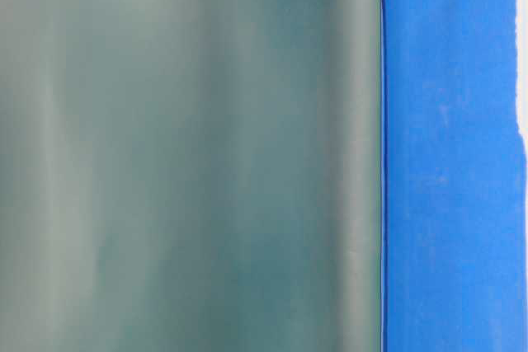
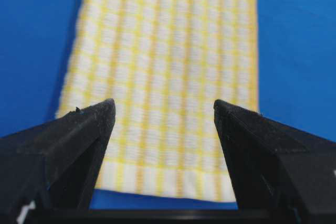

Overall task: Fold the yellow towel.
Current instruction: 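Fold the top edge down toward the bottom edge with both grippers, then lift the folded strip and swing it to vertical with both grippers, then lay the strip down vertically and open both grippers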

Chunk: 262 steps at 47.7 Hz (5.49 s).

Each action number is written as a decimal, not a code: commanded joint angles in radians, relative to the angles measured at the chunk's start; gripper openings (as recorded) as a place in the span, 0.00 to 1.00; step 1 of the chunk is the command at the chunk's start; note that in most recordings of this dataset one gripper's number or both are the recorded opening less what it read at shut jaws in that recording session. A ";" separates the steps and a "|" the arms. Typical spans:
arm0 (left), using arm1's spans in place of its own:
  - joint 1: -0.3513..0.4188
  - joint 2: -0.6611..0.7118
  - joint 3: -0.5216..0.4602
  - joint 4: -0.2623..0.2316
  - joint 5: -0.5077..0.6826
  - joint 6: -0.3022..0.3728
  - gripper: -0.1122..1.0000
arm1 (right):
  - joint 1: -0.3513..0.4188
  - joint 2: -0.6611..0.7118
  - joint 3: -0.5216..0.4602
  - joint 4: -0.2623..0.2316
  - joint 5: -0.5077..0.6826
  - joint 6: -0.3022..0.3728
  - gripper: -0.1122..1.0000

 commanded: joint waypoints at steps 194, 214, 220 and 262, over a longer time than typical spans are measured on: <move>-0.137 0.497 -0.899 0.011 0.209 0.041 0.12 | -0.609 0.262 -0.581 -0.453 0.247 -0.031 0.12; -0.137 0.508 -0.839 0.015 0.173 0.091 0.12 | -0.618 0.325 -0.588 -0.472 0.238 -0.029 0.12; -0.140 0.505 -0.833 0.011 0.173 0.091 0.12 | -0.617 0.337 -0.606 -0.476 0.238 -0.029 0.12; -0.181 0.408 -0.640 0.005 0.172 0.081 0.12 | -0.546 0.474 -0.744 -0.476 0.236 -0.026 0.13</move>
